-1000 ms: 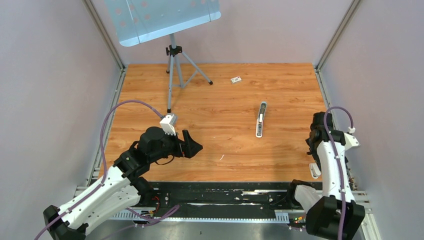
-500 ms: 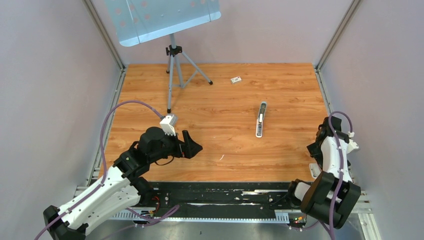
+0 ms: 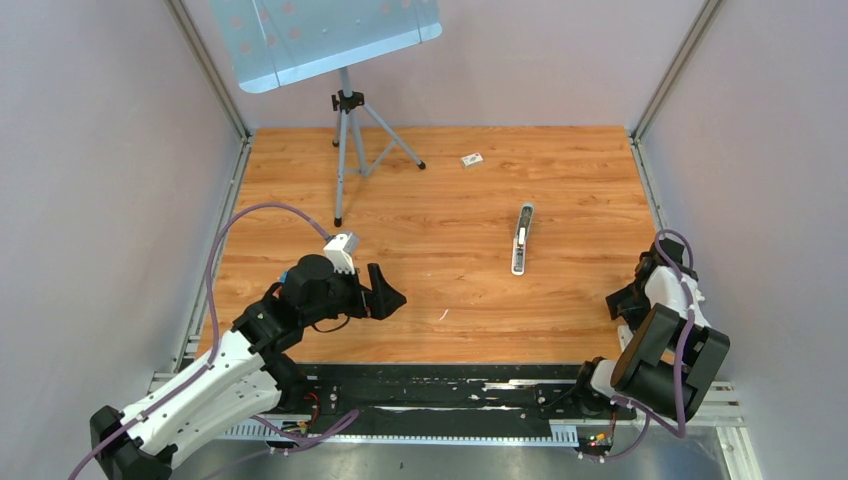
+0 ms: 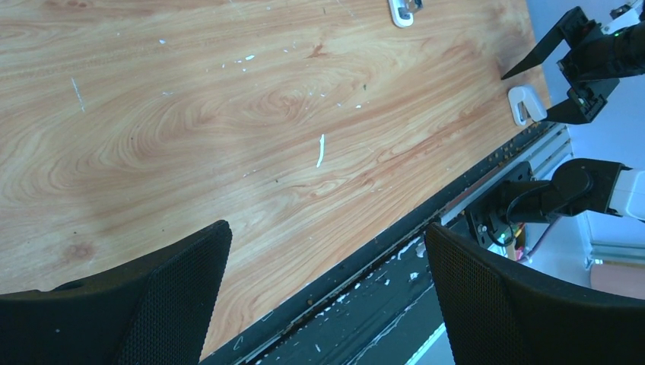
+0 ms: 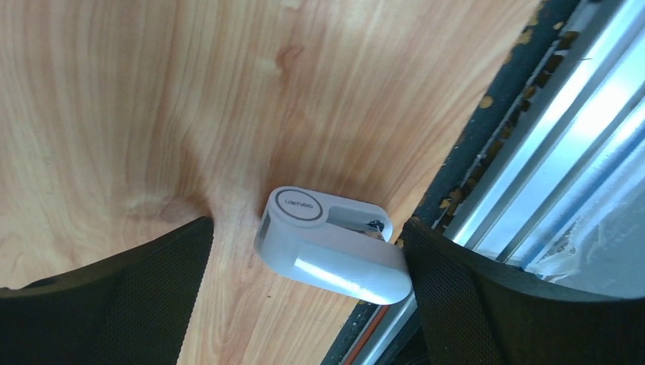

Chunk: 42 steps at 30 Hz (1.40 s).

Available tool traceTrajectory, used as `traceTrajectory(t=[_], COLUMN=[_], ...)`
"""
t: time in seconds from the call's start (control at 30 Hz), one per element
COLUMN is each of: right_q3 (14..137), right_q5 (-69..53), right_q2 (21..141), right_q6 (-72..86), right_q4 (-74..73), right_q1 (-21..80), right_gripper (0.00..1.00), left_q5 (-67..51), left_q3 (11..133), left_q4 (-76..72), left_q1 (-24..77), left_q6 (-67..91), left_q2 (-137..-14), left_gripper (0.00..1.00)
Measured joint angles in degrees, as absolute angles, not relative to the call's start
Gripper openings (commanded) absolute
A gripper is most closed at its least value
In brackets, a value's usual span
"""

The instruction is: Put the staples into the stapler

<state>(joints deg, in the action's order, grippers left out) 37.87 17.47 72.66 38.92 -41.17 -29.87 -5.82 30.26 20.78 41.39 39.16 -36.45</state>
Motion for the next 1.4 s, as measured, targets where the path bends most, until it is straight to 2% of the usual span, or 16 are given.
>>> traceTrajectory(t=[0.3,0.47,0.6,0.8,1.0,1.1,1.4], right_q3=[37.15,36.8,36.69,35.81,34.33,33.89,34.89], right_q5=[8.99,7.07,6.83,6.28,3.6,-0.05,-13.23], right_q2=[72.58,72.07,71.24,69.78,65.41,63.64,58.15], right_q6=[36.38,35.7,35.24,34.63,33.78,32.91,28.58], right_q4=[-40.18,-40.05,-40.05,-39.68,-38.7,-37.85,-37.1], right_q1=[-29.91,-29.91,-29.91,-29.91,-29.71,-29.45,-24.73], right_gripper=[0.89,0.8,0.64,0.26,0.03,0.0,0.0], left_q5=[-6.0,-6.02,-6.39,-6.46,-6.48,-6.85,-7.27], left_q3=[30.61,30.61,30.61,30.63,30.68,31.22,32.64], left_q4=[20.84,20.64,20.62,20.69,21.26,22.24,23.09], left_q1=[41.39,41.39,41.39,41.39,41.39,41.39,41.39], left_q6=[39.18,39.22,39.42,39.38,39.2,39.03,38.94], left_q2=[-37.52,-36.91,-37.08,-37.21,-37.28,-37.71,-37.8], left_gripper=[1.0,1.0,1.0,0.98,0.92,0.9,0.83])
